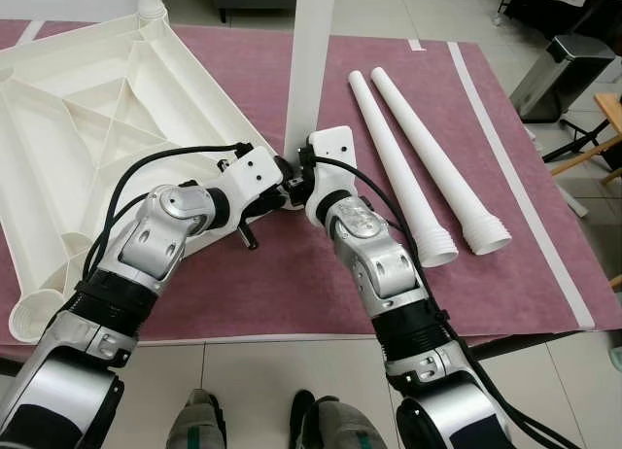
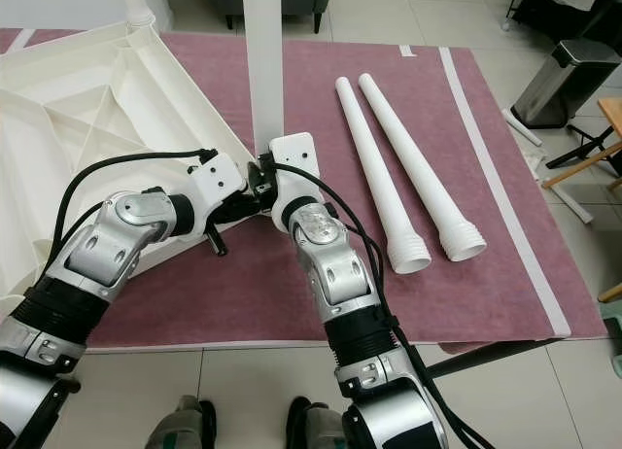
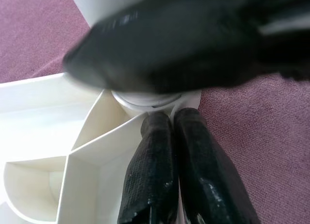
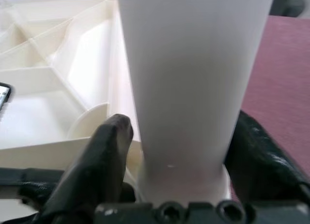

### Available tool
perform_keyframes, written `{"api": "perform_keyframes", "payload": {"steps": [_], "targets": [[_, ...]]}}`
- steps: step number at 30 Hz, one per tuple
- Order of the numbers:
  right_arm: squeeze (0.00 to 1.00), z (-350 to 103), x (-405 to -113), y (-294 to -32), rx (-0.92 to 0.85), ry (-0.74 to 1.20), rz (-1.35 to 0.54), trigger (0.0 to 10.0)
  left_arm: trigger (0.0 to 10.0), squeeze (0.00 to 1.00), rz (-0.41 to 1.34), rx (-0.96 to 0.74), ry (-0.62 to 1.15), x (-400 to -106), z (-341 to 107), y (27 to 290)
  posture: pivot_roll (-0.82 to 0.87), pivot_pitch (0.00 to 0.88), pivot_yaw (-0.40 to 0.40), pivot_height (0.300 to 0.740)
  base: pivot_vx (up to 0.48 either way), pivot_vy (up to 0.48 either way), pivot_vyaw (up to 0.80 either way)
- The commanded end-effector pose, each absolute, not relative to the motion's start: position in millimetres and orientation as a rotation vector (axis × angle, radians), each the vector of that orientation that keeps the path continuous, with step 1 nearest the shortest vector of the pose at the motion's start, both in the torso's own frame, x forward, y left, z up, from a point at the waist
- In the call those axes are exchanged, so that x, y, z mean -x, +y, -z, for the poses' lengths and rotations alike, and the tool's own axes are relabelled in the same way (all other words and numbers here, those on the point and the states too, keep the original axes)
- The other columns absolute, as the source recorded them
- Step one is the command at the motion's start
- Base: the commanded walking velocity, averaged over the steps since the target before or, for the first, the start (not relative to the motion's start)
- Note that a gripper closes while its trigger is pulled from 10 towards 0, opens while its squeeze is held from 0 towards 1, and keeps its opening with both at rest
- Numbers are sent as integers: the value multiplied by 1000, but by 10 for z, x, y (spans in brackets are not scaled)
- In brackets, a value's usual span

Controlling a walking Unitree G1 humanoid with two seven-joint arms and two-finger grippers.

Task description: Building children table

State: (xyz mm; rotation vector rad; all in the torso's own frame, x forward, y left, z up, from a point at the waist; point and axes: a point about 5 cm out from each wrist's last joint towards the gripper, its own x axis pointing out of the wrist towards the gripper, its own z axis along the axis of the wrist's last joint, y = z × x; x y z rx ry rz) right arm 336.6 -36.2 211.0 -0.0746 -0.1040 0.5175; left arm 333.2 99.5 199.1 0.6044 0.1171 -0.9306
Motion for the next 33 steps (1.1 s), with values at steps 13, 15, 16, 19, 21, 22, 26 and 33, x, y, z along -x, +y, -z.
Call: {"api": "perform_keyframes", "payload": {"steps": [13,15,16,19,21,22,26,33], "targets": [[0,-2337,-3075,-525,197,-187,-1182,10000,0,0,1373,-628,-81,-2430,-2242,1122,157,201,-46,740,0,0,0],[0,-2330,-3056,-547,207,-178,-1228,10000,0,0,1401,-618,-80,-2367,-2244,1131,159,202,-48,740,0,0,0],[0,-2317,-3046,-565,209,-162,-1271,10000,0,0,1424,-610,-74,-2310,-2240,1145,161,202,-49,740,0,0,0],[0,-2307,-3041,-577,212,-151,-1299,10000,0,0,1436,-606,-71,-2277,-2239,1152,164,203,-52,740,0,0,0],[0,-2268,-3043,-568,214,-127,-1354,3843,0,0,1429,-594,-70,-2248,-2244,1166,169,202,-54,740,0,0,0],[0,-2268,-3043,-568,214,-127,-1354,3843,0,0,1429,-594,-70,-2248,-2244,1166,169,202,-54,740,0,0,0],[0,-2216,-3086,-511,204,-103,-1302,0,0,0,1353,-602,-65,-2346,-2225,1160,166,205,-55,740,0,0,0],[0,-2066,-3242,-469,227,-27,-1054,0,0,0,1163,-592,-44,-2610,-2209,1144,159,207,-50,740,0,0,0]]}}
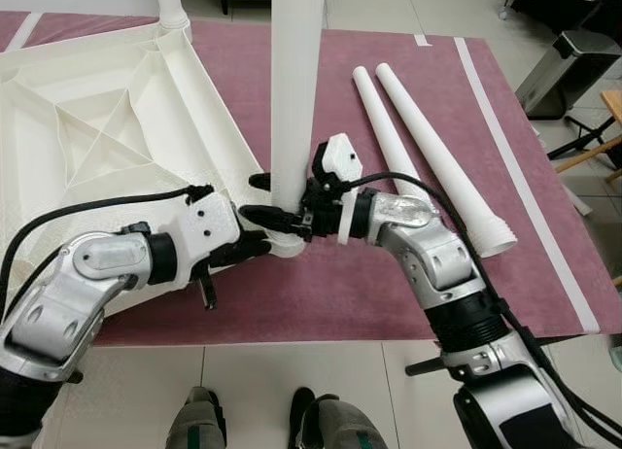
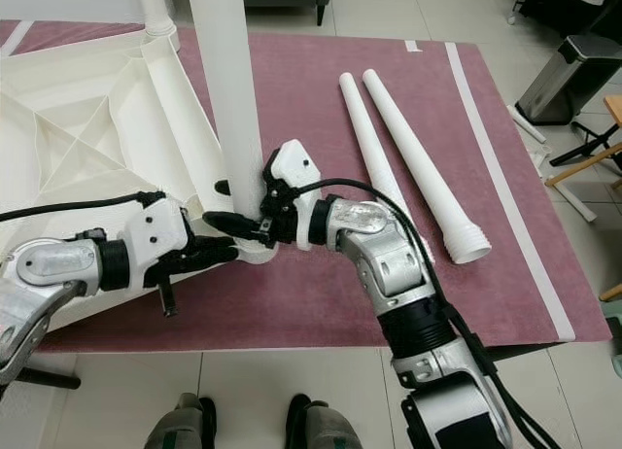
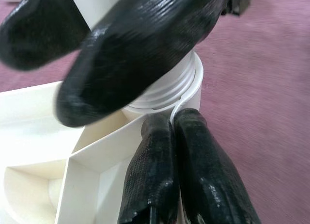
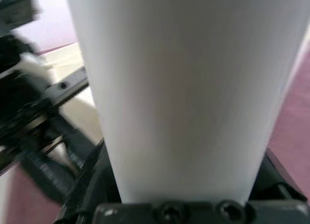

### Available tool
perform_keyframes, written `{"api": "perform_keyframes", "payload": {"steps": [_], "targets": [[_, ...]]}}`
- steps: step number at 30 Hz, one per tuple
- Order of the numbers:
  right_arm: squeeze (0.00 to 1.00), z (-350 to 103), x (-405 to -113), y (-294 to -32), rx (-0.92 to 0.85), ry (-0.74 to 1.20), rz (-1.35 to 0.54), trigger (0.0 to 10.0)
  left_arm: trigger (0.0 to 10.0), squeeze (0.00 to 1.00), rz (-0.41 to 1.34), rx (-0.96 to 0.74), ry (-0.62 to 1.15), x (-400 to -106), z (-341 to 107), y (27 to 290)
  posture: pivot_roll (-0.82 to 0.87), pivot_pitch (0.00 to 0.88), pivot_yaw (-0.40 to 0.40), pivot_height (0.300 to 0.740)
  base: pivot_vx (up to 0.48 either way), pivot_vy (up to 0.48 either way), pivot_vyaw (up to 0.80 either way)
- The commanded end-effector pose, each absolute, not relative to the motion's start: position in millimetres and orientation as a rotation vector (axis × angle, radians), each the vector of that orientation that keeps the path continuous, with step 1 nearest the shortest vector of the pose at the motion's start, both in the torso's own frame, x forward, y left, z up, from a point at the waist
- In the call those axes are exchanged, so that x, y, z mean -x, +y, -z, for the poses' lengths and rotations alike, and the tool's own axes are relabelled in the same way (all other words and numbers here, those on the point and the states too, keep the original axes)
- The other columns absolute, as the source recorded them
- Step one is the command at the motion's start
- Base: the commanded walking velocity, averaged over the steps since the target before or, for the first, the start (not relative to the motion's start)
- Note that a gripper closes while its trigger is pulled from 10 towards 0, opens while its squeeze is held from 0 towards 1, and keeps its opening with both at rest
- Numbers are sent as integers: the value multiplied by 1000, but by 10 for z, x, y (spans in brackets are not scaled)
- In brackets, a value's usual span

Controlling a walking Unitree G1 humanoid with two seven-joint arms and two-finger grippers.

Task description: Building children table

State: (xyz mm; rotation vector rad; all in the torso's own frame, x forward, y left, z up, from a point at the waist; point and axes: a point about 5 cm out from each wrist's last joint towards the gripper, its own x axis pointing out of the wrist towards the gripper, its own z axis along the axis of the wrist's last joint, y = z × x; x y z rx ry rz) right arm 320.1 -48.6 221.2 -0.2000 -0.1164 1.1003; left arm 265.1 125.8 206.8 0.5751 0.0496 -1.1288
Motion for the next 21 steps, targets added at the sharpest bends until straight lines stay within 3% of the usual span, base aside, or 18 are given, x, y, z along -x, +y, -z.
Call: {"api": "perform_keyframes", "payload": {"steps": [1,5,7,11,19,20,21], "targets": [[0,-2066,-3242,-469,227,-27,-1054,0,0,0,1163,-592,-44,-2610,-2209,1144,159,207,-50,740,0,0,0],[0,-1888,-3410,-470,247,67,-721,0,0,0,1001,-576,-45,-2960,-2254,1025,149,206,-43,740,0,0,0],[0,-1861,-3437,-474,240,81,-654,0,0,0,973,-581,-41,-3032,-2261,997,149,206,-43,740,0,0,0],[0,-1774,-3524,-492,192,118,-370,0,0,0,761,-639,-4,-3454,-2305,962,144,205,-33,740,0,0,0],[0,-1798,-3534,-410,137,111,-331,0,0,0,725,-614,-20,-3555,-2365,895,139,205,-28,740,0,0,0],[0,-1833,-3527,-385,123,92,-354,10000,0,0,746,-604,-28,-3529,-2375,887,139,205,-28,740,0,0,0],[0,-1833,-3527,-385,123,92,-354,10000,0,0,746,-604,-28,-3529,-2375,887,139,205,-28,740,0,0,0]]}}
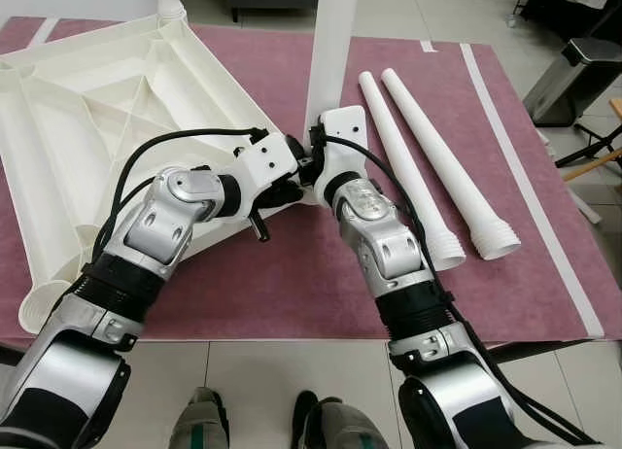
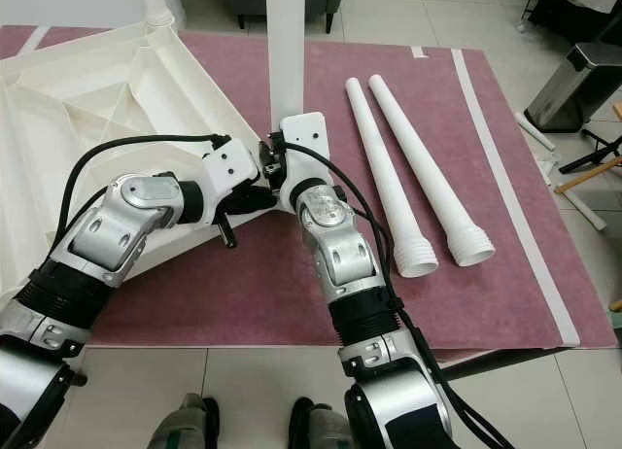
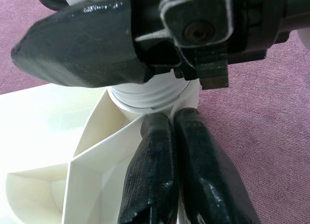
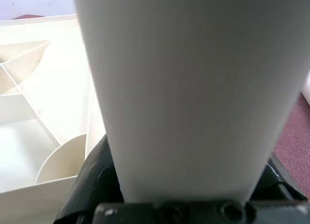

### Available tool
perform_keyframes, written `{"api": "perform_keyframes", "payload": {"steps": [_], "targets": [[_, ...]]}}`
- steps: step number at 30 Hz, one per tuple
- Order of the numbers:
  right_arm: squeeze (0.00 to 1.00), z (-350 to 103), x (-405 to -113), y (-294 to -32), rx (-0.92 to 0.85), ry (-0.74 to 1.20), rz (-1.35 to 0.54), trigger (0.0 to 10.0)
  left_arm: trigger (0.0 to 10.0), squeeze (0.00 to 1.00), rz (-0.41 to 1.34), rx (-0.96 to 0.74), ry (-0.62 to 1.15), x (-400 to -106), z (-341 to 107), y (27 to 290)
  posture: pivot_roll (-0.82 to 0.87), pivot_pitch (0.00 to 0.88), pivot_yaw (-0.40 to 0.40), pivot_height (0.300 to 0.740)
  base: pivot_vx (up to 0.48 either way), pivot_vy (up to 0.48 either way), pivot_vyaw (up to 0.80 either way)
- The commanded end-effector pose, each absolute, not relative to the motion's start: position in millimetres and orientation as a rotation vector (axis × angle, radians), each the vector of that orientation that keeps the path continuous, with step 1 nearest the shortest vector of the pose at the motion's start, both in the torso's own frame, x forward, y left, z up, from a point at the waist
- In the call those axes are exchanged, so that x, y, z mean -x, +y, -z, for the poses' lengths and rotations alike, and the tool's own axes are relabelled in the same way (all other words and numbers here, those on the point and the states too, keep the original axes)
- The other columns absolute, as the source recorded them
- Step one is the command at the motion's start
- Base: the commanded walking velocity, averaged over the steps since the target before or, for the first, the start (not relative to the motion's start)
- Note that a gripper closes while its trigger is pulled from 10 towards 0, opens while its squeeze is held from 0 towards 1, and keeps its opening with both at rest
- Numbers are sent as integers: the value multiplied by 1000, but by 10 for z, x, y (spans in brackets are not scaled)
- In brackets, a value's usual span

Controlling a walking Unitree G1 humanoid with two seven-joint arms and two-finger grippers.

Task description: Building children table

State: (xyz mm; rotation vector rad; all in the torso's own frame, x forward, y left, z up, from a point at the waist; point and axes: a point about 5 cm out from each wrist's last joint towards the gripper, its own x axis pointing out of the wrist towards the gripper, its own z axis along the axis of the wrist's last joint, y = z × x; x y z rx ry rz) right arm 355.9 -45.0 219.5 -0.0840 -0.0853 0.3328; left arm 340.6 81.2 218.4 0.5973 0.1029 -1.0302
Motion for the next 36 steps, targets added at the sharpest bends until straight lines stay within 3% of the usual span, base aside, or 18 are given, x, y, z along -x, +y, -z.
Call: {"api": "perform_keyframes", "payload": {"steps": [1,2,3,4,5,6,7,8,12,17,26,27,28,29,33,36], "targets": [[0,-1856,-3523,-367,115,77,-364,10000,0,0,760,-598,-33,-3518,-2378,881,141,204,-29,740,0,0,0],[0,-1871,-3520,-358,111,68,-366,10000,0,0,767,-597,-35,-3516,-2379,879,141,204,-29,740,0,0,0],[341,-1912,-3504,-329,108,36,-400,10000,0,0,792,-596,-42,-3494,-2379,871,143,202,-31,740,0,0,0],[341,-1937,-3491,-308,107,16,-424,10000,0,0,809,-597,-46,-3480,-2378,866,143,202,-31,740,0,0,0],[1000,-1961,-3473,-285,96,-2,-463,10000,0,0,825,-596,-50,-3460,-2377,864,143,202,-31,740,0,0,0],[1000,-2009,-3434,-252,74,-29,-543,10000,0,0,853,-599,-60,-3421,-2376,863,149,199,-35,740,0,0,0],[659,-2072,-3381,-234,80,-68,-639,10000,0,0,887,-604,-68,-3363,-2371,869,149,198,-35,740,0,0,0],[0,-2123,-3325,-232,87,-96,-735,10000,0,0,931,-612,-79,-3290,-2365,878,148,196,-36,740,0,0,0],[0,-2191,-3247,-283,98,-125,-872,10000,0,0,1024,-618,-102,-3129,-2352,893,147,195,-37,740,0,0,0],[0,-2170,-3155,-514,225,-125,-1087,10000,0,0,1265,-592,-150,-2670,-2317,930,150,188,-43,740,0,0,0],[0,-2148,-2962,-720,284,-85,-1373,10000,0,0,1381,-585,-117,-2349,-2272,1092,156,185,-52,740,0,0,0],[0,-2161,-2963,-728,279,-88,-1383,4667,0,0,1387,-583,-114,-2323,-2271,1101,157,186,-53,740,0,0,0],[0,-2171,-2964,-736,276,-90,-1393,4667,0,0,1389,-581,-112,-2298,-2273,1107,157,186,-53,740,0,0,0],[0,-2180,-2972,-737,267,-91,-1394,0,0,0,1384,-580,-109,-2288,-2269,1112,158,187,-54,740,0,0,0],[0,-2195,-2987,-726,248,-99,-1386,0,0,0,1362,-576,-107,-2304,-2263,1113,158,187,-54,740,0,0,0],[0,-2135,-3099,-680,235,-69,-1258,0,0,0,1260,-578,-94,-2442,-2230,1096,156,191,-52,740,0,0,0]]}}
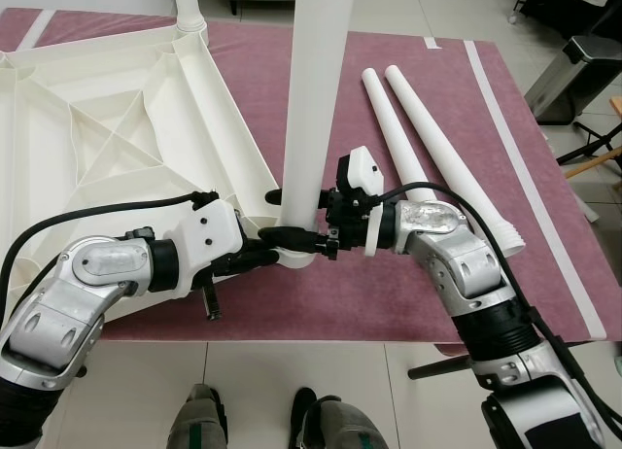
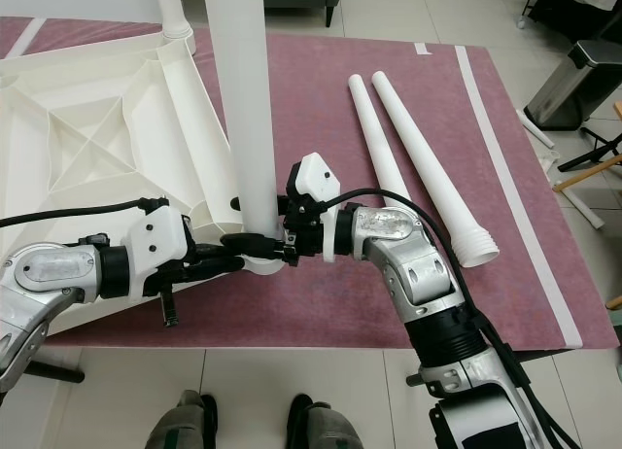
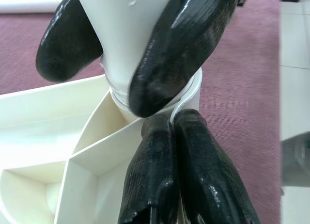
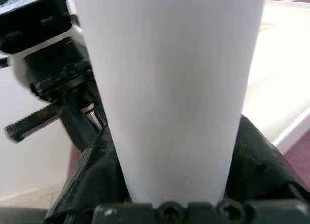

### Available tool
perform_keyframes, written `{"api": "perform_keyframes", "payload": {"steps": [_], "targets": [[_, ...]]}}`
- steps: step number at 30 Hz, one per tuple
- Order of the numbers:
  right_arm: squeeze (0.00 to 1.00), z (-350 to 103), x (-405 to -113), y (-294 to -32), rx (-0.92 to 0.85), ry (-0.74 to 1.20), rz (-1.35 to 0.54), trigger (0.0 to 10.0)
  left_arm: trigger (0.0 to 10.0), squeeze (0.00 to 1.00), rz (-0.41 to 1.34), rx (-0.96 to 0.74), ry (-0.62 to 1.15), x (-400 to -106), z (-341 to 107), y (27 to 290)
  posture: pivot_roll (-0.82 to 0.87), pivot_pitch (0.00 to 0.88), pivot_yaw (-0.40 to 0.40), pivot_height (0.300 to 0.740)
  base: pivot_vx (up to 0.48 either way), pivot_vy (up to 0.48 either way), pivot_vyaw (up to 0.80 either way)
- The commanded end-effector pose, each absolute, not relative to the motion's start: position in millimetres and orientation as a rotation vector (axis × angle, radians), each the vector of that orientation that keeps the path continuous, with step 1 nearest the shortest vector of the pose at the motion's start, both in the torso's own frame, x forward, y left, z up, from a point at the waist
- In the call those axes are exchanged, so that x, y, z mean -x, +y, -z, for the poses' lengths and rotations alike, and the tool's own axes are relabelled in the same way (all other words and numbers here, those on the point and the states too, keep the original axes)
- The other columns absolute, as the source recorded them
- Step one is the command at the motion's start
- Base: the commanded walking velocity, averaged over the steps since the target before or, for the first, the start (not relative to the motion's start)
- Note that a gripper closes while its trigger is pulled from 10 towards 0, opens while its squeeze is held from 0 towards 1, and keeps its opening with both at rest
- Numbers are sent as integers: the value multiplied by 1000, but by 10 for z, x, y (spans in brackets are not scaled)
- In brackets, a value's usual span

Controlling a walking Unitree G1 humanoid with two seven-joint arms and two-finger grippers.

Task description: Building children table

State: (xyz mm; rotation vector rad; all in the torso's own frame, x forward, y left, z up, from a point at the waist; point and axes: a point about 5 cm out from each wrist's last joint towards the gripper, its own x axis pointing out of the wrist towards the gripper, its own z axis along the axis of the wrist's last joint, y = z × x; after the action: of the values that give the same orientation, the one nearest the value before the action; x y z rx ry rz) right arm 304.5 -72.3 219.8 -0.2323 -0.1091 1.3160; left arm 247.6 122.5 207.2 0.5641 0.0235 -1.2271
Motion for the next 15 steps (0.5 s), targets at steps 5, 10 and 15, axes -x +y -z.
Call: {"api": "perform_keyframes", "payload": {"steps": [5,10,15], "targets": [[0,-2013,-3287,-623,248,1,-998,0,0,0,1125,-589,-76,-2707,-2208,1054,153,196,-52,740,0,0,0],[0,-1895,-3411,-577,274,53,-765,0,0,0,1008,-590,-65,-2961,-2232,985,148,199,-47,740,0,0,0],[0,-1769,-3462,-519,249,98,-558,0,0,0,860,-585,-48,-3254,-2291,938,142,201,-43,740,0,0,0]]}}
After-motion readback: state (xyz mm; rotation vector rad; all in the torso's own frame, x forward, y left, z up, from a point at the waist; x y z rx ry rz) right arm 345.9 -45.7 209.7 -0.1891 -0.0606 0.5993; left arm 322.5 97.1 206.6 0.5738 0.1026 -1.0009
